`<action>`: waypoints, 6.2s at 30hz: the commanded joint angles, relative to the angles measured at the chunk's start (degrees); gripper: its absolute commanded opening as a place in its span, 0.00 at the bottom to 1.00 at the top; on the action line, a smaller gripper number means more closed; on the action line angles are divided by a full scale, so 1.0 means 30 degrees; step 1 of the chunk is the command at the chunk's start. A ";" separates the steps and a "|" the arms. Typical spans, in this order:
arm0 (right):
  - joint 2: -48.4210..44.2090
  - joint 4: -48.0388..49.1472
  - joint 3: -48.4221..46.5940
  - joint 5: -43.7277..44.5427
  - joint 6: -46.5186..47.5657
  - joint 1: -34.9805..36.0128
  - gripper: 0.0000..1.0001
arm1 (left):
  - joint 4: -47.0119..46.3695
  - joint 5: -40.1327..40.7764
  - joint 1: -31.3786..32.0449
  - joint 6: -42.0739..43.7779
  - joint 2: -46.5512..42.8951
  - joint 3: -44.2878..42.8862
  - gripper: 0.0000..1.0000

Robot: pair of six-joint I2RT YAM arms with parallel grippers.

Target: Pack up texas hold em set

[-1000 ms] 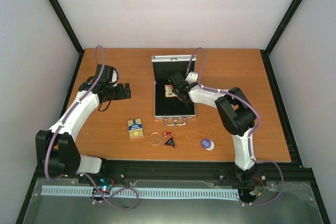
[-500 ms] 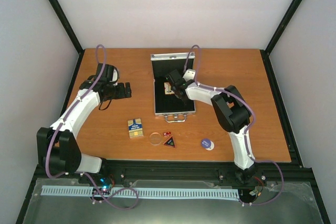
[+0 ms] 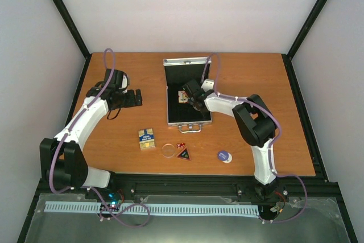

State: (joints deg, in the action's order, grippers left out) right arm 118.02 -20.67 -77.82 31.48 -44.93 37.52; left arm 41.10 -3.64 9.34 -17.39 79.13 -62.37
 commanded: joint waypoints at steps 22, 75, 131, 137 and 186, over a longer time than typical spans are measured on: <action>-0.7600 -0.6991 0.1123 -0.5374 0.6676 0.1696 1.00 | 0.1022 0.0366 0.0051 -0.0464 0.0979 -0.2737 1.00; 0.6505 -1.4568 -1.5049 -0.9323 0.1984 0.9939 1.00 | 0.4403 0.1548 0.0050 -0.1609 -0.6192 -0.8949 1.00; 0.0648 -1.4973 -1.4067 -0.7587 0.0372 0.7408 0.22 | 0.4306 0.2330 0.0058 -0.0701 -0.6130 -0.7591 1.00; -0.2814 -1.2266 -0.8759 -0.5781 -0.4197 0.5545 0.03 | 0.4361 0.2274 0.0050 -0.0496 -0.6137 -0.7292 1.00; -0.0647 -0.4881 -0.2606 -0.5169 -1.9958 0.3036 0.27 | 0.4109 0.1799 0.0067 -0.0291 -0.5868 -0.4878 1.00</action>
State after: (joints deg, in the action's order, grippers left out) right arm 114.45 -34.59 -83.48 15.53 -103.13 46.28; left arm 53.91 2.13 9.39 -19.44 61.49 -76.97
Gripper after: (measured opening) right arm 0.676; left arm 0.998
